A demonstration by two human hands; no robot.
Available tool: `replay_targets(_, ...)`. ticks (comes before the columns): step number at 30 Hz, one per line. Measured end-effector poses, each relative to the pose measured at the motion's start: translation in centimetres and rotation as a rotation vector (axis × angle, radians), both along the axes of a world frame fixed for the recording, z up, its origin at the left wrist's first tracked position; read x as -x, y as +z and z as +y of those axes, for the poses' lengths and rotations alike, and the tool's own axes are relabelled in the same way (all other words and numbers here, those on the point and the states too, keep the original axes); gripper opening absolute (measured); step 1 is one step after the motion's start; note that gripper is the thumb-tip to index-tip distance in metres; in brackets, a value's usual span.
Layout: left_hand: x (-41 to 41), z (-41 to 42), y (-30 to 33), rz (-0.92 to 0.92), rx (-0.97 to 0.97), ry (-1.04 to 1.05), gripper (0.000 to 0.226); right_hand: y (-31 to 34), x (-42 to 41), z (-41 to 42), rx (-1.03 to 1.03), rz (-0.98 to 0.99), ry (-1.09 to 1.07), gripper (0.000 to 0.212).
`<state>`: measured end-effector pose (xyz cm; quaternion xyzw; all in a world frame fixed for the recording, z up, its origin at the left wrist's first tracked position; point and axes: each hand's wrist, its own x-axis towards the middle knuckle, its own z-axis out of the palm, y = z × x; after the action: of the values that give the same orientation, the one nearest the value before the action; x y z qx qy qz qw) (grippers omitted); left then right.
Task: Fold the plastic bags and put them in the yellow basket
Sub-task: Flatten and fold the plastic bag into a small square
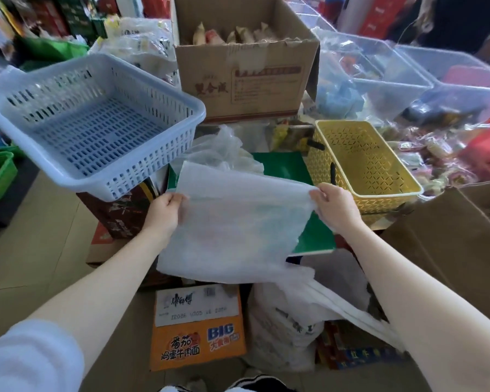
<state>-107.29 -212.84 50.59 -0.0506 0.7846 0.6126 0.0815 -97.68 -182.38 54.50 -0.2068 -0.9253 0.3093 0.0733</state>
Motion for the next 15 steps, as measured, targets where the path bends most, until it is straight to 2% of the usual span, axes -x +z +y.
replay_targets(5, 3.2, 3.5, 8.6, 0.297, -0.187, 0.101, 0.018, 7.9, 4.2, 2.0, 0.043, 0.437, 0.010, 0.012)
replay_targets(8, 3.4, 3.3, 10.2, 0.433, -0.162, 0.047, 0.016, 8.9, 3.7, 2.8, -0.106, 0.580, 0.078, 0.011)
replay_targets(11, 3.3, 1.2, 7.3, 0.546, 0.094, -0.172, 0.023, 5.0, 1.7, 3.7, -0.334, 0.427, 0.287, 0.013)
replay_targets(13, 3.4, -0.8, 3.5, 0.598, 0.444, -0.393, 0.035, 0.5, 0.0, 3.9, -0.462, 0.232, 0.441, 0.018)
replay_targets(15, 2.6, -2.0, 0.4, 0.427, 0.788, -0.593, 0.052, -4.1, -1.3, 3.5, -0.520, 0.048, 0.545, 0.023)
